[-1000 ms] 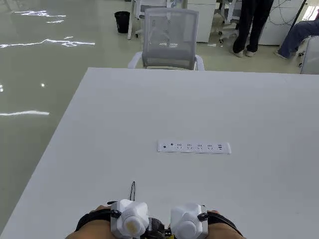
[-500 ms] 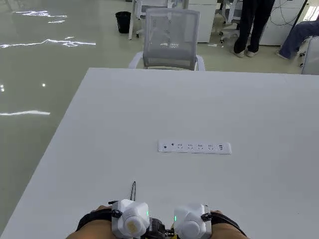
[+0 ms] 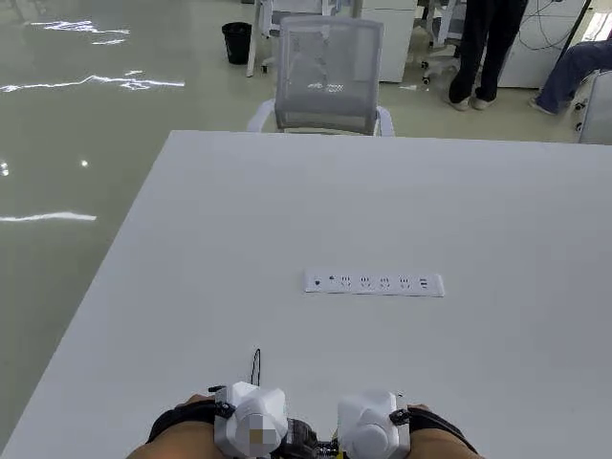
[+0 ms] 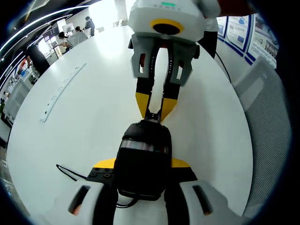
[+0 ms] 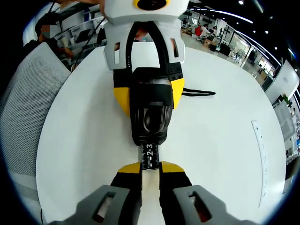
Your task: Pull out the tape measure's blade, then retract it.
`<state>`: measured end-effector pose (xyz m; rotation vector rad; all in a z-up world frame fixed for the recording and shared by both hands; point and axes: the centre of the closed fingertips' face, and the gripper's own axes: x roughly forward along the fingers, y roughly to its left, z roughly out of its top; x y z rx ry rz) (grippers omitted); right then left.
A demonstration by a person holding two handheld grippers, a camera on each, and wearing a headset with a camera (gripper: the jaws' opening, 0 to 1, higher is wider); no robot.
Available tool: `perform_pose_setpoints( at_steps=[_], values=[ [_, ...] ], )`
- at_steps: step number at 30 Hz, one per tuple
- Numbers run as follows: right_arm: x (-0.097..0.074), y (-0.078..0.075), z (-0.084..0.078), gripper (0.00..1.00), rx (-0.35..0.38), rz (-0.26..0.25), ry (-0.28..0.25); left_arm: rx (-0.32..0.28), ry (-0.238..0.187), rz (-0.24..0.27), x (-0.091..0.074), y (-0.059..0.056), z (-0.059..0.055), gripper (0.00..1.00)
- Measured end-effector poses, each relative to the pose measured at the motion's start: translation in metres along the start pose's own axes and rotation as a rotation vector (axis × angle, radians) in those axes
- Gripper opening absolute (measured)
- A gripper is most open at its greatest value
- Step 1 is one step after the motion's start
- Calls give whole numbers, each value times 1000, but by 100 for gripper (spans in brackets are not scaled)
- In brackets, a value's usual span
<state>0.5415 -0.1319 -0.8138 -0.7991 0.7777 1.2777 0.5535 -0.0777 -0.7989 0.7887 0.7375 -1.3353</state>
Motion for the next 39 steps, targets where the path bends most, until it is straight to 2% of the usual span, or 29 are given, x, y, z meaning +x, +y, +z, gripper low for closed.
perform_pose_setpoints(
  at_steps=[28, 39],
  values=[
    [-9, 1, -13, 10, 12, 5, 2, -4, -7, 3, 0, 0, 0, 35],
    [-11, 1, -23, 10, 21, 5, 16, -4, -7, 1, 1, -1, 0, 35]
  ],
)
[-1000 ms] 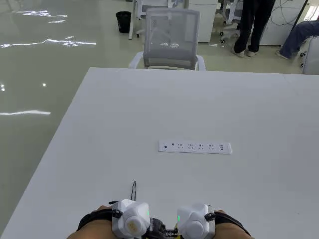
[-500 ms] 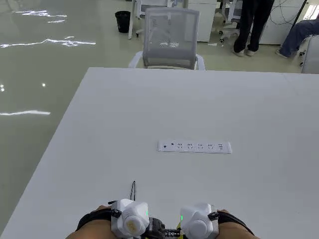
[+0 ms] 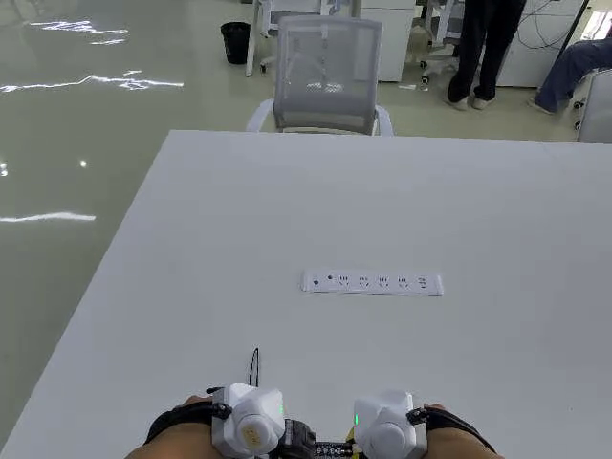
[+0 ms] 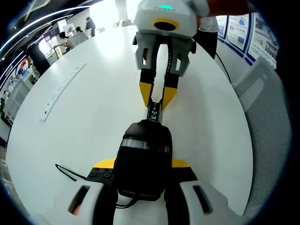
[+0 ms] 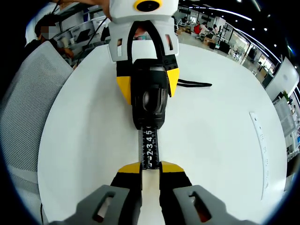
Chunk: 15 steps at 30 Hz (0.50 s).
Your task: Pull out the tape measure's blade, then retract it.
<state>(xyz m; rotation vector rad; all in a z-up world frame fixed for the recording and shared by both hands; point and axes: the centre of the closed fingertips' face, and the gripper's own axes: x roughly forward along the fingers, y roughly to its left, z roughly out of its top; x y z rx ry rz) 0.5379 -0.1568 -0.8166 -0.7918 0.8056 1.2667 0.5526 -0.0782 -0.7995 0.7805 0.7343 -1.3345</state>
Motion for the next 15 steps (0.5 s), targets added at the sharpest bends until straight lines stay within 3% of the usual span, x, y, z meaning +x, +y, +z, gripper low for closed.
perform_pose_setpoints(
  at_steps=[15],
  values=[
    [-4, 0, -9, 10, 7, 1, 8, -4, -2, -2, 0, -1, 0, 35]
  ],
)
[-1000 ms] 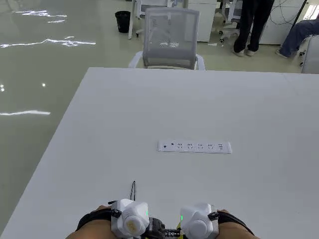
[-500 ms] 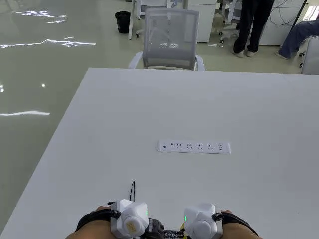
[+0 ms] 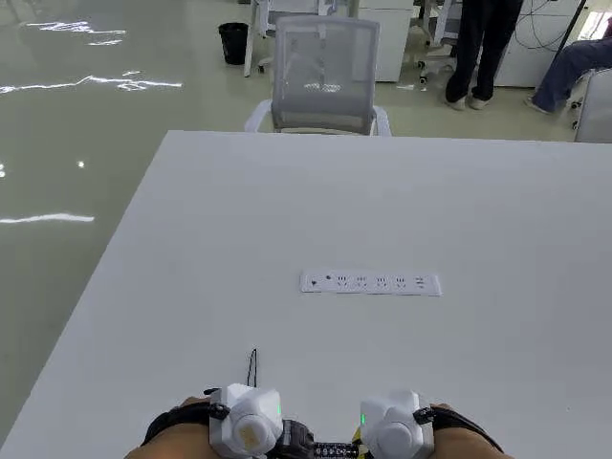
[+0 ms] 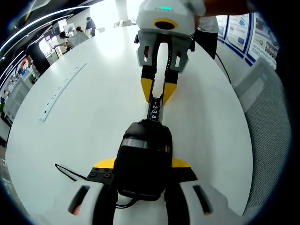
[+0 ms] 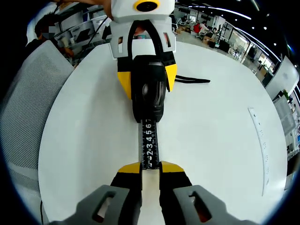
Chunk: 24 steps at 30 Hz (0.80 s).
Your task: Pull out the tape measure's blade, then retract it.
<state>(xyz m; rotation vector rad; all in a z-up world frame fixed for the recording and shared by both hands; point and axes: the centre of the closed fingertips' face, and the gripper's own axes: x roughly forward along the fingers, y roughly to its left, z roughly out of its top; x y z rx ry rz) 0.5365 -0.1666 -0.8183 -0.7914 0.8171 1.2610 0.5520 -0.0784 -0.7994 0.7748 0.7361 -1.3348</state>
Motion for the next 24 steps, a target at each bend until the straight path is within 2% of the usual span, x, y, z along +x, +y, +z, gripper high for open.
perform_pose_setpoints(
  at_steps=[24],
  values=[
    [-17, -2, -16, 10, 15, 4, 4, 0, 0, -4, 1, 0, 0, 35]
  ],
)
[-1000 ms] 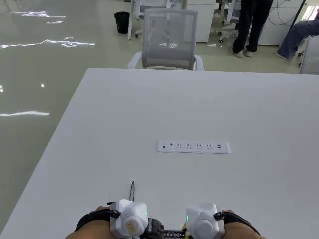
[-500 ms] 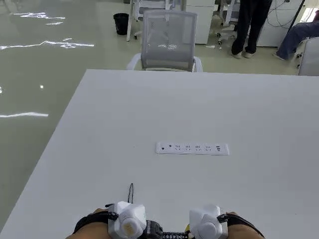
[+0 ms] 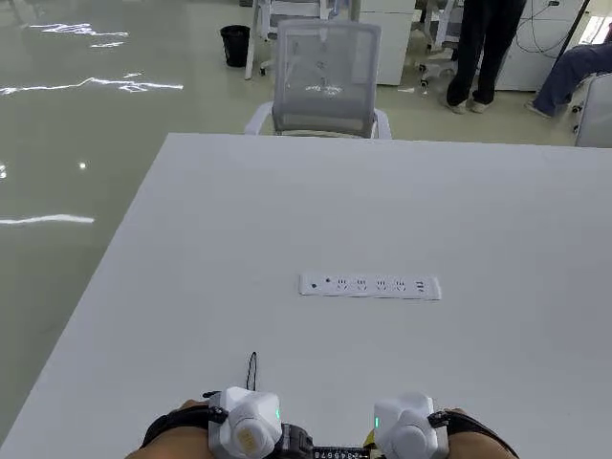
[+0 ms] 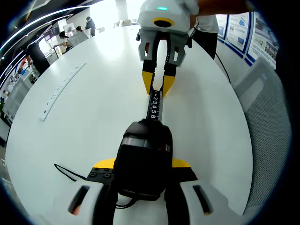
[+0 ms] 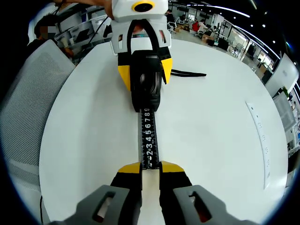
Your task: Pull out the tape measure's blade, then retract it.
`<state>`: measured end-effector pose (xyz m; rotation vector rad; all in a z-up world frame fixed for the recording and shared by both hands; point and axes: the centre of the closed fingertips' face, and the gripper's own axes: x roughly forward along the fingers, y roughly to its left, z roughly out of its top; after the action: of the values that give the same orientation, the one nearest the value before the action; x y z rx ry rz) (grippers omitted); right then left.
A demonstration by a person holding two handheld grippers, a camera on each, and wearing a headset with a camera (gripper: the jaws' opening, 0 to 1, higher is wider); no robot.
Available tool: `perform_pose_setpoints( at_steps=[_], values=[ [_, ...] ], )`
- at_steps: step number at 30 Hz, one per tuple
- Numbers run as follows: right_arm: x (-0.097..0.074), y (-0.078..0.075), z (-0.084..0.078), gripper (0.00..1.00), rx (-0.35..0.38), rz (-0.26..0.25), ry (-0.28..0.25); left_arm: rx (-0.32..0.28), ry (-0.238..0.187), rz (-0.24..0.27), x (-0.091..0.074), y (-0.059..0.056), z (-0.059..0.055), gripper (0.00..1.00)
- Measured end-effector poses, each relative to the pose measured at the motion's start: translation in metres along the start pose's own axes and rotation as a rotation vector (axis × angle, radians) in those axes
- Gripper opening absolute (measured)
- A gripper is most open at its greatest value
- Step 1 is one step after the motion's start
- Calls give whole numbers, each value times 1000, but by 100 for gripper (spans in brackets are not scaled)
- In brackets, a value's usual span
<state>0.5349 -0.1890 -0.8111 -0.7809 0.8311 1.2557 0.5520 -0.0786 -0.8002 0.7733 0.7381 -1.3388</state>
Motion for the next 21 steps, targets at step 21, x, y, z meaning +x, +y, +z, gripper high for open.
perform_pose_setpoints(
  at_steps=[21],
  values=[
    [-8, -3, -18, 10, 1, -8, 12, 12, 24, -1, 1, 0, -4, 34]
  ],
)
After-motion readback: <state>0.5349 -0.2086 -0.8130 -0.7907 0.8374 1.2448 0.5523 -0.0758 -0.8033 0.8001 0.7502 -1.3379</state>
